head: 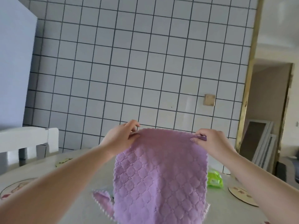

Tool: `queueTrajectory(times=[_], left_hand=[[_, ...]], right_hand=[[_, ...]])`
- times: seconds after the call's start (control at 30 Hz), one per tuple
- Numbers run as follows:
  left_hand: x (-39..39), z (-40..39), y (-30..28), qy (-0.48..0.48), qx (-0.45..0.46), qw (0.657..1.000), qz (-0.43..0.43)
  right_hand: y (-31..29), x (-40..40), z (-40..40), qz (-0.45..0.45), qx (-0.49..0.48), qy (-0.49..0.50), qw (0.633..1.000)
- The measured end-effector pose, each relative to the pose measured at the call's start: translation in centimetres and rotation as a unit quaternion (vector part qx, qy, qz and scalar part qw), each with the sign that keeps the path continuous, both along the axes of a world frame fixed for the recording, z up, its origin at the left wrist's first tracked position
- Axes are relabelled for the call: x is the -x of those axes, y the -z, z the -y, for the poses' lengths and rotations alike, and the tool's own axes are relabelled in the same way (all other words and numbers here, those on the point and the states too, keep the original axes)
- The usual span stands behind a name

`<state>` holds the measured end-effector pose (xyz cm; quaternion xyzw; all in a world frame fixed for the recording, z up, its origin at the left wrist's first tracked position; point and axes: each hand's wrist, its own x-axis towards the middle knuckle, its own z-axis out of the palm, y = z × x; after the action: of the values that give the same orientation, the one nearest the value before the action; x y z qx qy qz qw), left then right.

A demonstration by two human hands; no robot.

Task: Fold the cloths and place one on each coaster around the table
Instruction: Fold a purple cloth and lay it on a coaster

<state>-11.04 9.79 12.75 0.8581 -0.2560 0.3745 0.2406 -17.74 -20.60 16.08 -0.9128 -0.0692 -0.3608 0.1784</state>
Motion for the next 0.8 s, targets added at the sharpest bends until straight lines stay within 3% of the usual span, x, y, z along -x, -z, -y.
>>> queueTrajectory(times=[0.17,0.27,0.47,0.57,0.7,0.8], left_hand=[[0.2,-2.0,2.0,-0.012,0.061,0.996,-0.070],[0.4,-2.1,1.9,0.045,0.128,0.984,-0.116],[4.3,-2.1,0.9,0.067,0.278,0.956,-0.064],[7.0,-2.3,2.7,0.064,0.254,0.963,-0.060],[9.9,-3.3,7.6,0.082,0.176,0.969,-0.152],[12.1,-3.5,11.8,0.089,0.128,0.956,-0.249]], right_hand=[[2.5,-2.5,0.2,-0.064,-0.068,-0.001,0.996],[3.1,-3.3,-0.5,-0.034,-0.139,-0.028,0.989],[3.0,0.3,-1.6,0.053,-0.385,-0.115,0.914],[5.4,2.9,-1.4,0.032,-0.419,-0.135,0.897],[11.6,6.2,-0.5,-0.065,-0.430,-0.141,0.889],[17.2,8.5,-0.3,-0.163,-0.515,-0.136,0.831]])
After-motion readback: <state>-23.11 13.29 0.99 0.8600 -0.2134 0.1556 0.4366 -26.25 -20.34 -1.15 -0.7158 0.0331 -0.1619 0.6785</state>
